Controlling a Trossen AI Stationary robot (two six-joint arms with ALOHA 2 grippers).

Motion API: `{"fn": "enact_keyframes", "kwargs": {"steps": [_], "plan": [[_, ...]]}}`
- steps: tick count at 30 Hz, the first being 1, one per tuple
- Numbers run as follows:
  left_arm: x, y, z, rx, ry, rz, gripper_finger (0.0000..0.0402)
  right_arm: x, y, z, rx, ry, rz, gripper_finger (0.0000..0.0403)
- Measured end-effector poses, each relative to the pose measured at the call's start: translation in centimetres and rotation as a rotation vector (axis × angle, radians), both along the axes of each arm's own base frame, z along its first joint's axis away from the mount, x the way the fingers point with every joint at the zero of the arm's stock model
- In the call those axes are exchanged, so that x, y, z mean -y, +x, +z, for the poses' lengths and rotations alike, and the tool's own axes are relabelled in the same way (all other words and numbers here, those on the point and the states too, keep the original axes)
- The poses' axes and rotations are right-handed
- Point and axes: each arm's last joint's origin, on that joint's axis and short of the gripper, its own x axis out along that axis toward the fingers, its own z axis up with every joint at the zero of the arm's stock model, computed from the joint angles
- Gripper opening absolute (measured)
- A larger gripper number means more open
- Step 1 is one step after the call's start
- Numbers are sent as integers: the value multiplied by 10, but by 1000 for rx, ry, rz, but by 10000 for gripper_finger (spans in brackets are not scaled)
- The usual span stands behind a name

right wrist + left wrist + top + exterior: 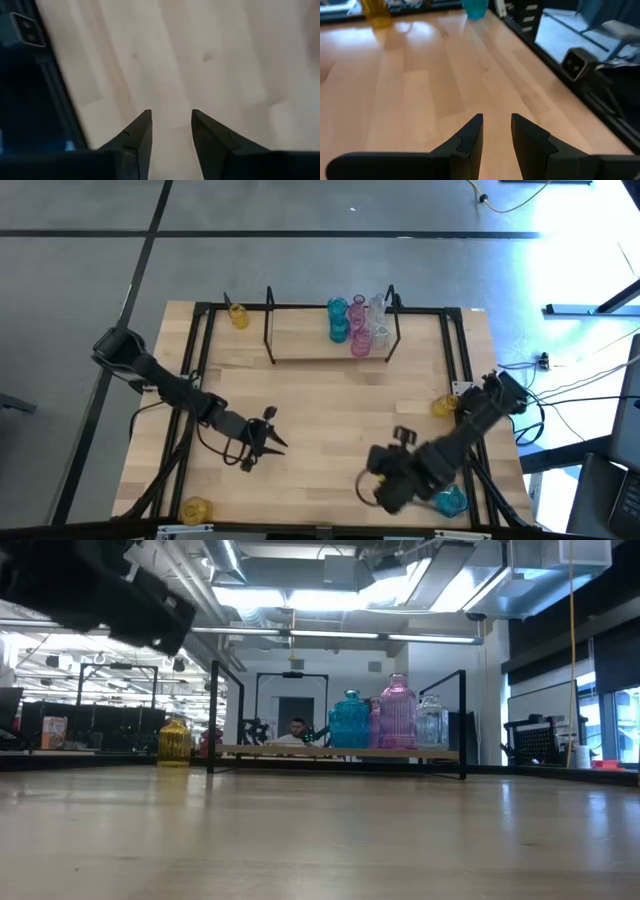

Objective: Sort vases onto shelf
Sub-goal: Put the blue vase aligned with the other blue vase on the shelf

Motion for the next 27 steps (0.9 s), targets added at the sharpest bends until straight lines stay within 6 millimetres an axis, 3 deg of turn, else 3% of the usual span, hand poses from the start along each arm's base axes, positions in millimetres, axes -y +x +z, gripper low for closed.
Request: {"fn": "enact_keyframes", "kwargs": {"steps": [7,17,22,27], "plan": [[10,0,-16,-52,0,32,94,-43,-40,-12,-25,98,-188,124],[13,5,-8,50,-28,24,94,-83,-111,-5,-86,236,-522,124],[13,5,-8,49,-27,24,94,-86,-140,-6,-113,157,-635,124],[12,5,-9,48,-27,24,94,-87,-147,-6,-106,140,-657,124]]}}
